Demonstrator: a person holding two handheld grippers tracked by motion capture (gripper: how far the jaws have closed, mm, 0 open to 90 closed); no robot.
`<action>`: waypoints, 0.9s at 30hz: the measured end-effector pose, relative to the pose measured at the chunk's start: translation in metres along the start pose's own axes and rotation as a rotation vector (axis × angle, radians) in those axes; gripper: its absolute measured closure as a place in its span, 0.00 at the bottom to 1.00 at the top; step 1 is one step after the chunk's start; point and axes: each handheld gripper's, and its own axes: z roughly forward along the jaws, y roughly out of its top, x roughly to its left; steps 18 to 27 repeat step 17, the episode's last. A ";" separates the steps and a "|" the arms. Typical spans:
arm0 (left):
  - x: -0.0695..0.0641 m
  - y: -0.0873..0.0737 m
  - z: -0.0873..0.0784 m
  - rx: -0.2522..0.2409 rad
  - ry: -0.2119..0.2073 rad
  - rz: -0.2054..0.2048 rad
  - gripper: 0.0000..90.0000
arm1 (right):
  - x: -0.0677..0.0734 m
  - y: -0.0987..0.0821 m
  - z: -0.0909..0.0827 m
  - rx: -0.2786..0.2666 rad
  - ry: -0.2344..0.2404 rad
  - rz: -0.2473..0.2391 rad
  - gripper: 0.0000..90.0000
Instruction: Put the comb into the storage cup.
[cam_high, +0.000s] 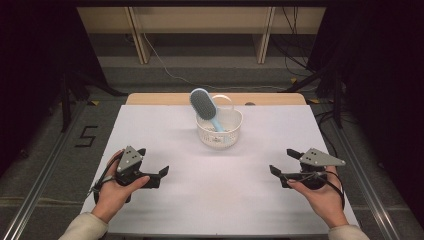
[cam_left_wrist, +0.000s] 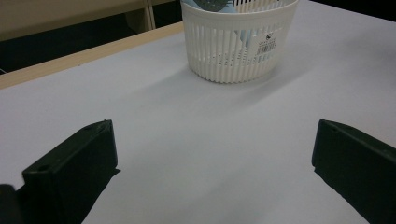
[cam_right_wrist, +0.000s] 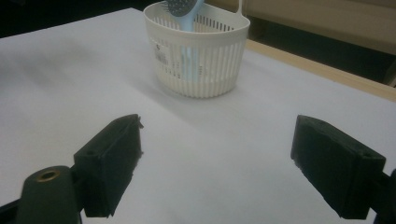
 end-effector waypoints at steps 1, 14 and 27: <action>0.000 0.000 0.000 0.001 0.000 0.000 0.00 | 0.001 -0.001 0.000 0.005 0.001 0.001 0.19; 0.000 0.000 0.002 0.004 -0.005 0.003 0.00 | 0.000 -0.009 0.004 0.035 0.002 0.010 0.19; 0.000 0.000 0.002 0.004 -0.004 0.003 0.00 | 0.000 -0.010 0.004 0.040 -0.001 0.008 0.19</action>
